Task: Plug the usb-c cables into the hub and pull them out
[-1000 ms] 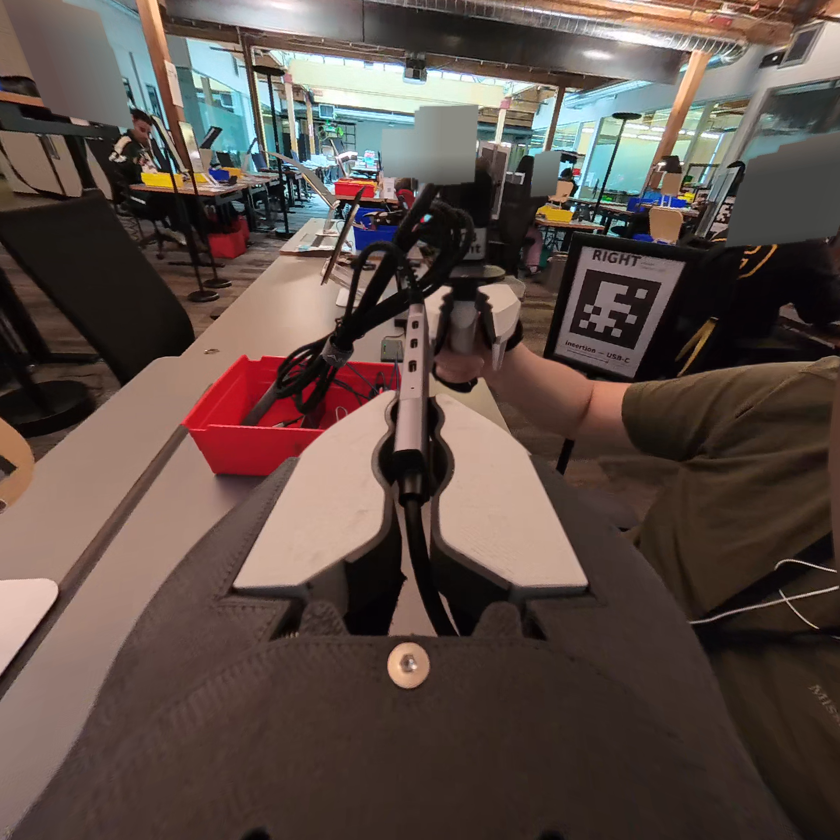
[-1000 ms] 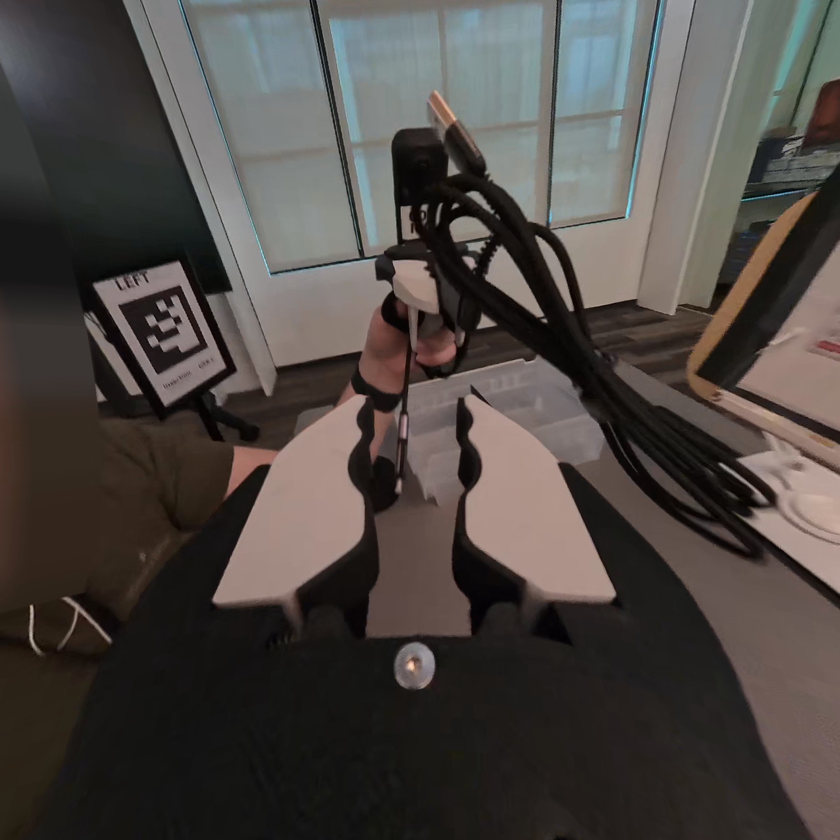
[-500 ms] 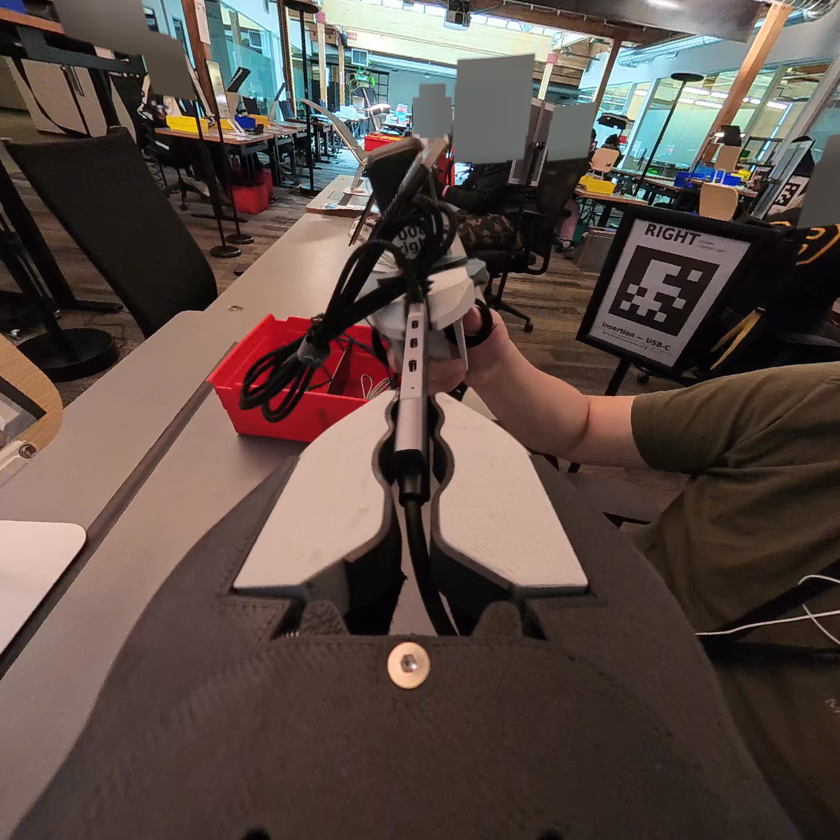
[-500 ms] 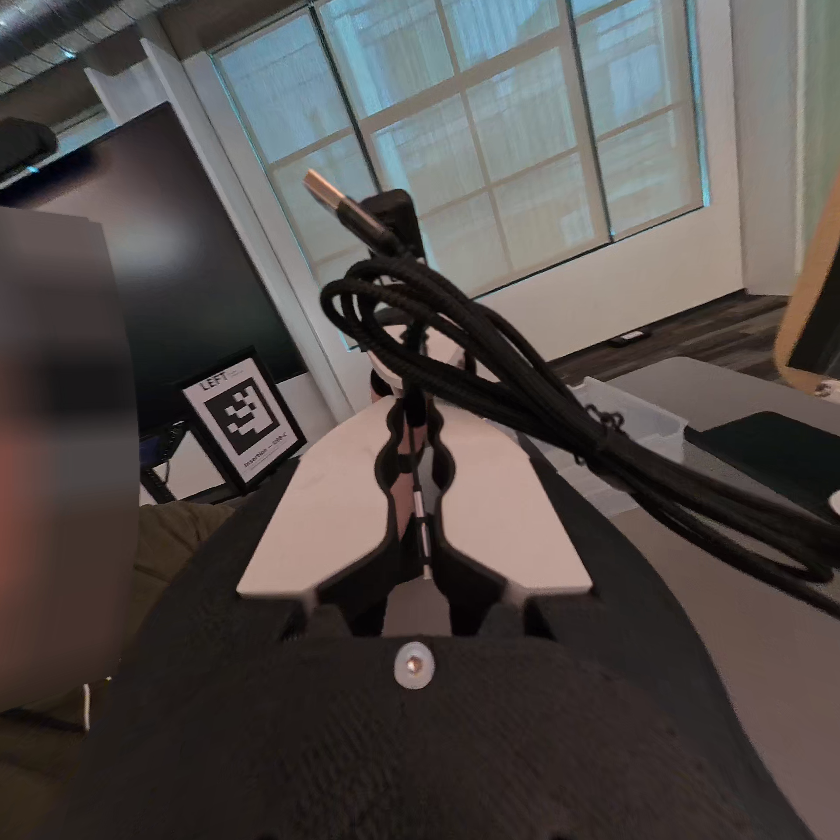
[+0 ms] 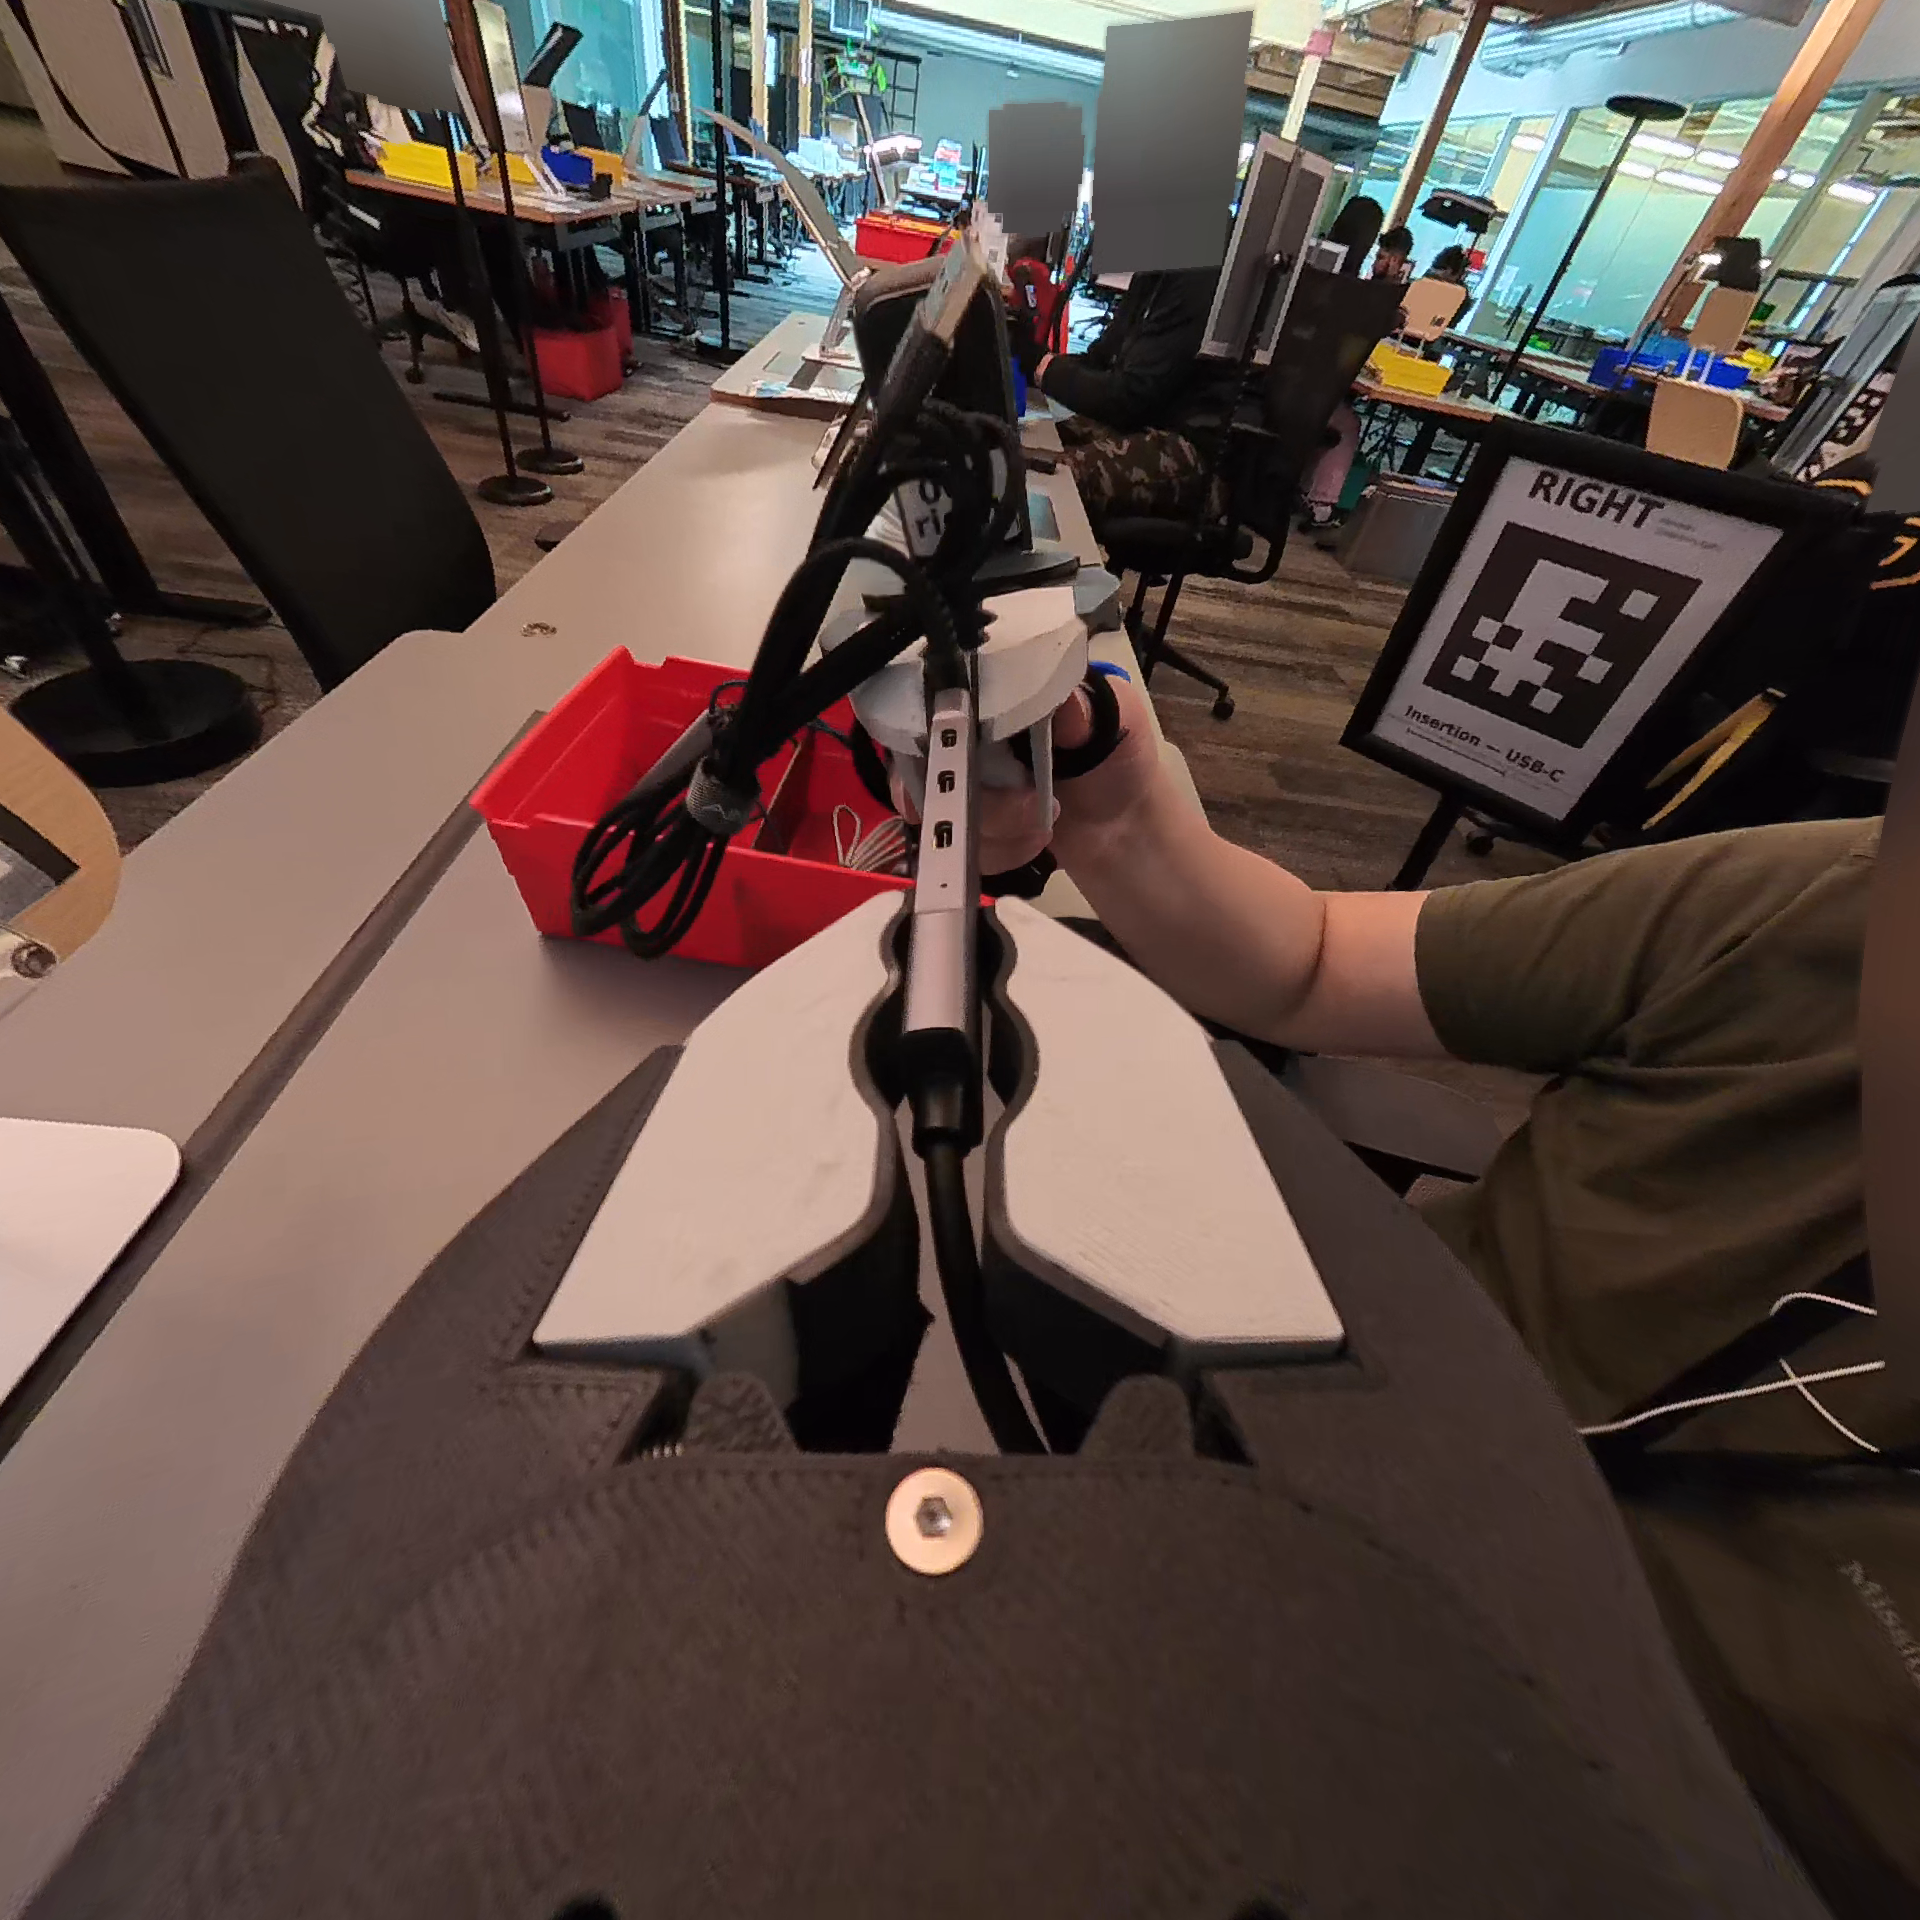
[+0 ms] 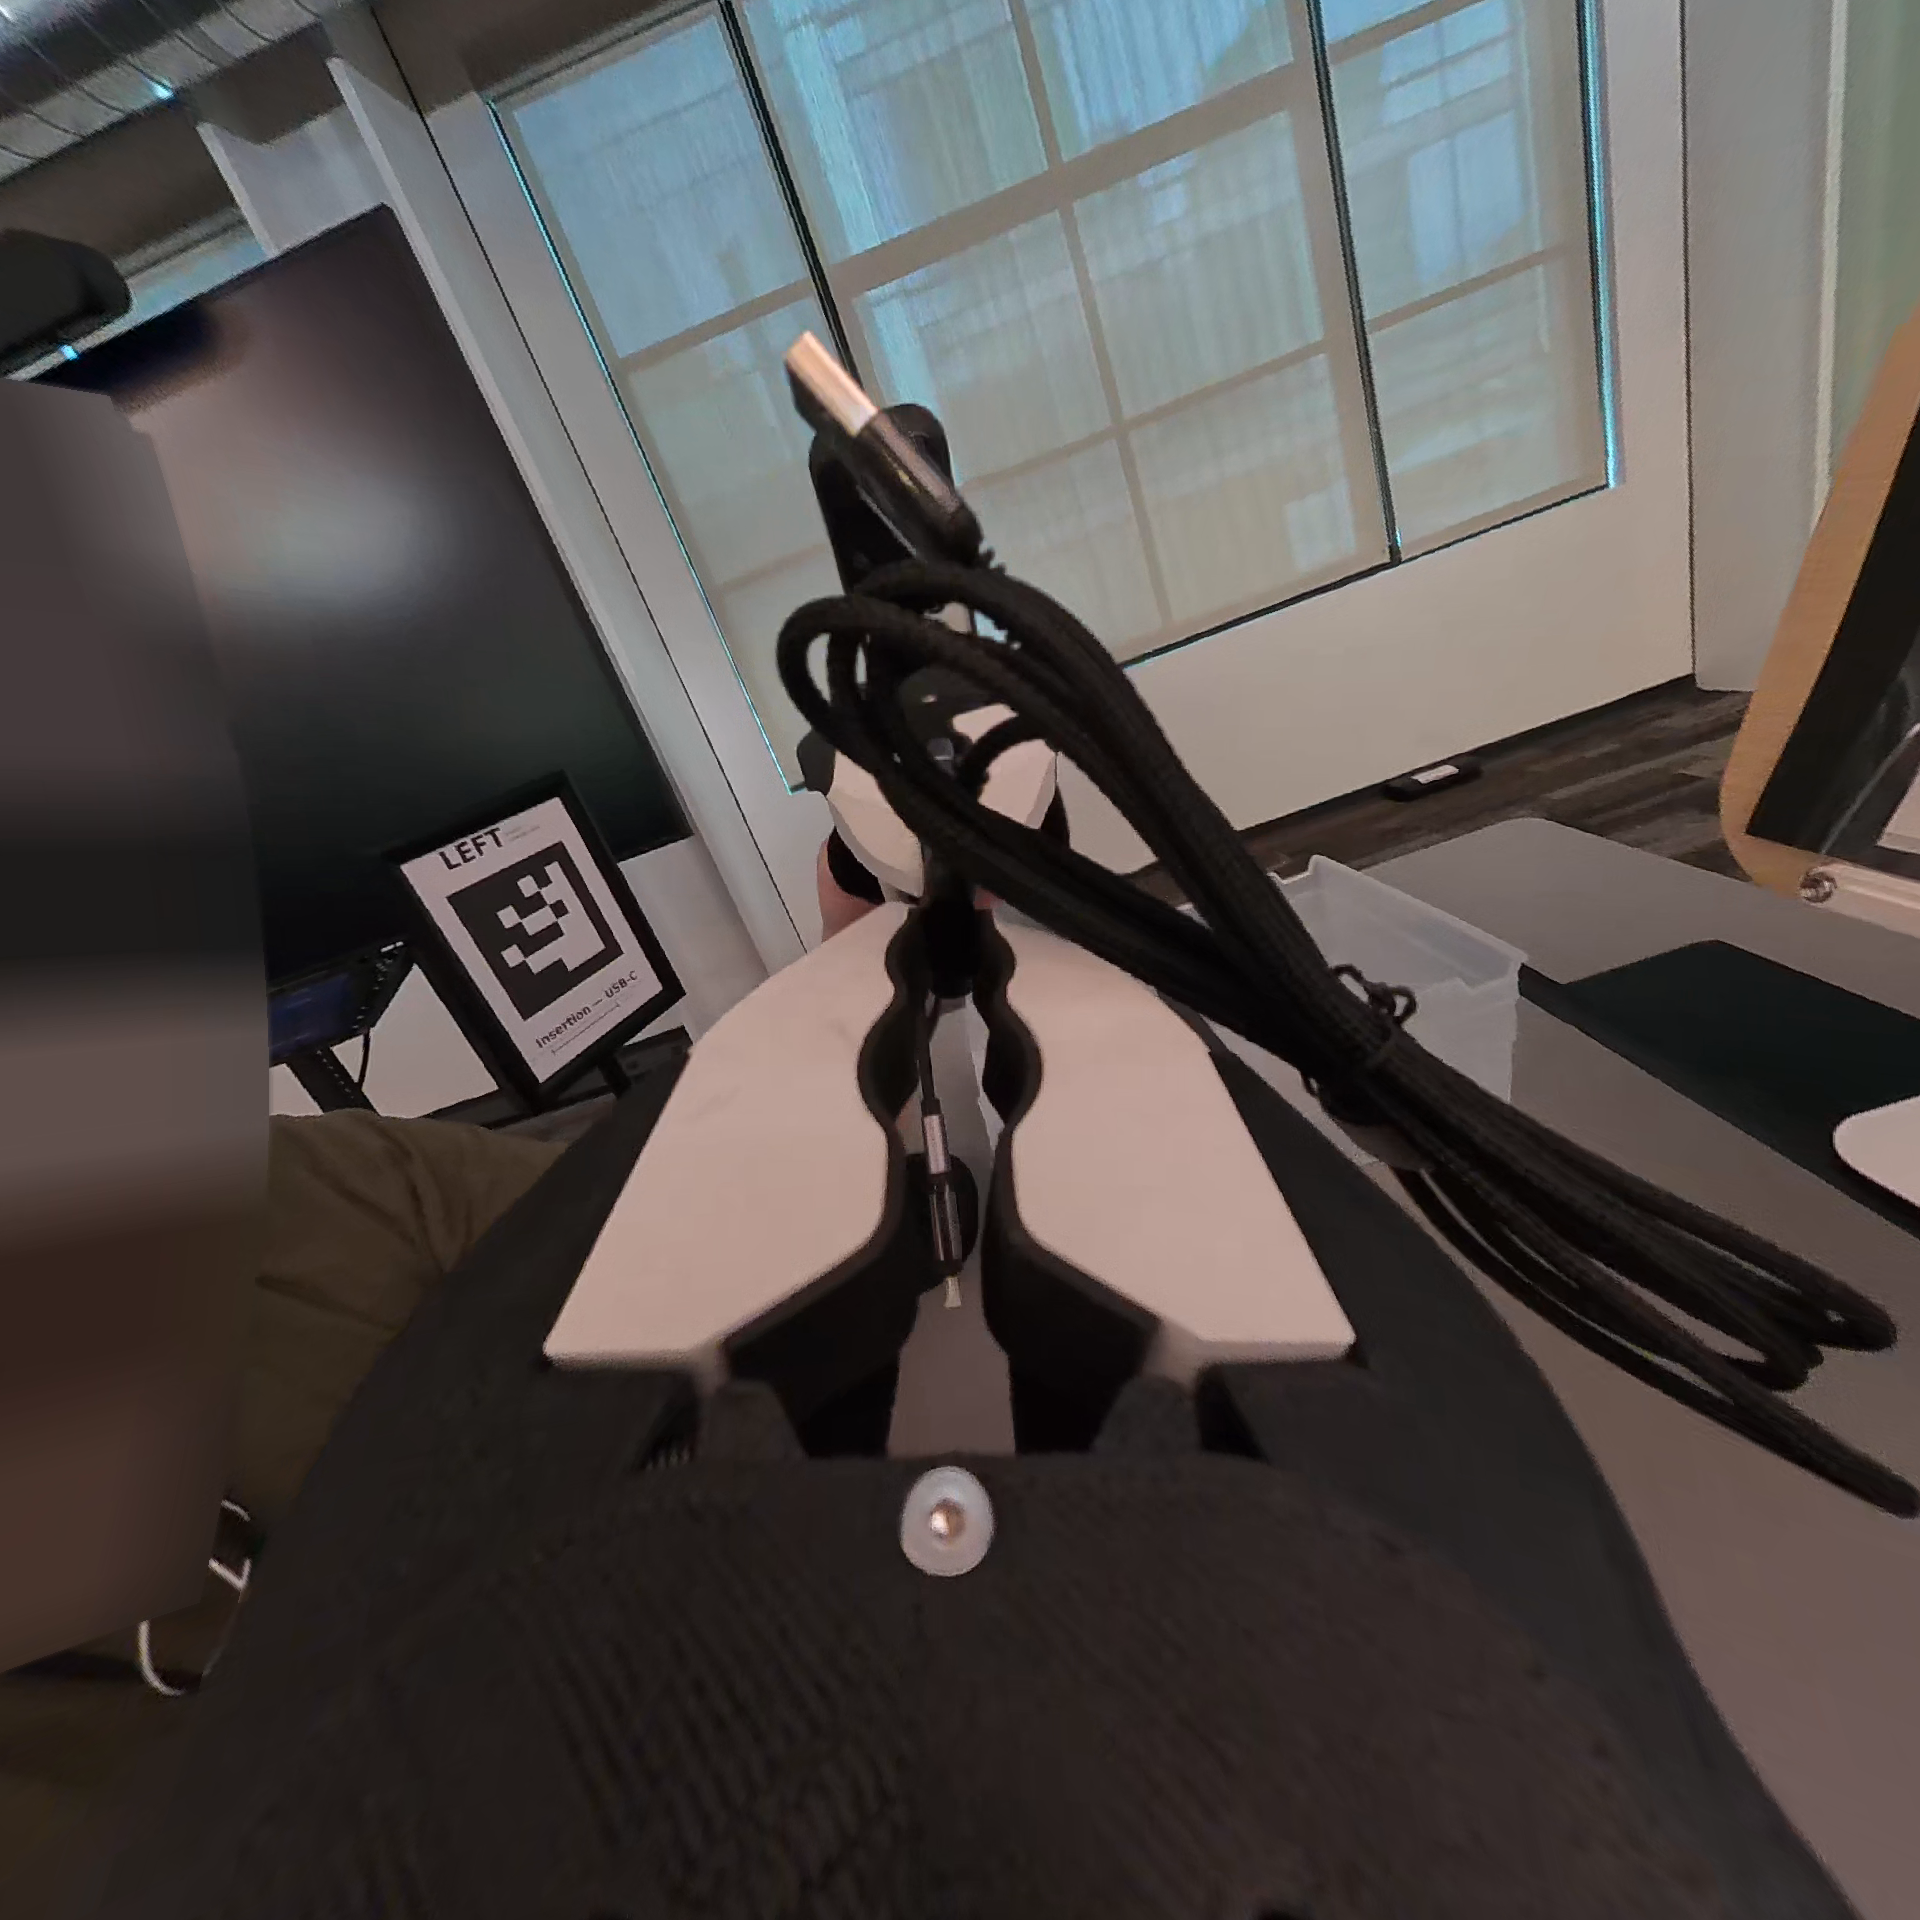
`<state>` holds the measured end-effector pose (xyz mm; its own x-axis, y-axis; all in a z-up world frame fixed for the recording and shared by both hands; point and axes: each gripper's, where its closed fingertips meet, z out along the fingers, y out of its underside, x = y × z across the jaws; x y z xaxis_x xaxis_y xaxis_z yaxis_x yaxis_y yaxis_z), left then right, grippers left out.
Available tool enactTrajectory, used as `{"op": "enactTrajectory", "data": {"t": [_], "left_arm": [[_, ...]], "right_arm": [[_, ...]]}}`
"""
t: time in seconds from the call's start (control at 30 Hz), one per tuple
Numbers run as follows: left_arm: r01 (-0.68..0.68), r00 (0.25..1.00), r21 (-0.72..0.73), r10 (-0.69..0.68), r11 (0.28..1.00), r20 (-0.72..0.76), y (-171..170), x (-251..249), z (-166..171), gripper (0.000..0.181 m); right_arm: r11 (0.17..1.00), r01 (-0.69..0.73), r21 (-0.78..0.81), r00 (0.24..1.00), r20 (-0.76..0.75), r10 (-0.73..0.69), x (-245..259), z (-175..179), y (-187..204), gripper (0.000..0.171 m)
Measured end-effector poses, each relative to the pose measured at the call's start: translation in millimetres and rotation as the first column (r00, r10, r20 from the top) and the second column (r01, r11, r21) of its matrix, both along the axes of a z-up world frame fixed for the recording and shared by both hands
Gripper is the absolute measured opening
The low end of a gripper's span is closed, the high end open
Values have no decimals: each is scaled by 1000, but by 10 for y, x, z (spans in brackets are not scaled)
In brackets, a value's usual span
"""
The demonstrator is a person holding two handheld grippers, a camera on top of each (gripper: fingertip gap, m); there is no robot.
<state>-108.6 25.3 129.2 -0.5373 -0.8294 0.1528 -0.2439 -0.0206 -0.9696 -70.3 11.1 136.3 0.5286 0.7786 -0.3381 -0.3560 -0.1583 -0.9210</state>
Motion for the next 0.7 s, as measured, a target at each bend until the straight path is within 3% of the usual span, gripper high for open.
{"op": "enactTrajectory", "data": {"t": [0.3,0.7], "left_arm": [[-16,997,-16,17,1000,75,-191,16,182,8],[1,998,12,-2,1000,70,-244,-48,210,8]], "right_arm": [[996,-2,91,1000,-24,5,19,217,-194,9],[996,-6,84,1000,25,4,-52,227,-268,9]]}}
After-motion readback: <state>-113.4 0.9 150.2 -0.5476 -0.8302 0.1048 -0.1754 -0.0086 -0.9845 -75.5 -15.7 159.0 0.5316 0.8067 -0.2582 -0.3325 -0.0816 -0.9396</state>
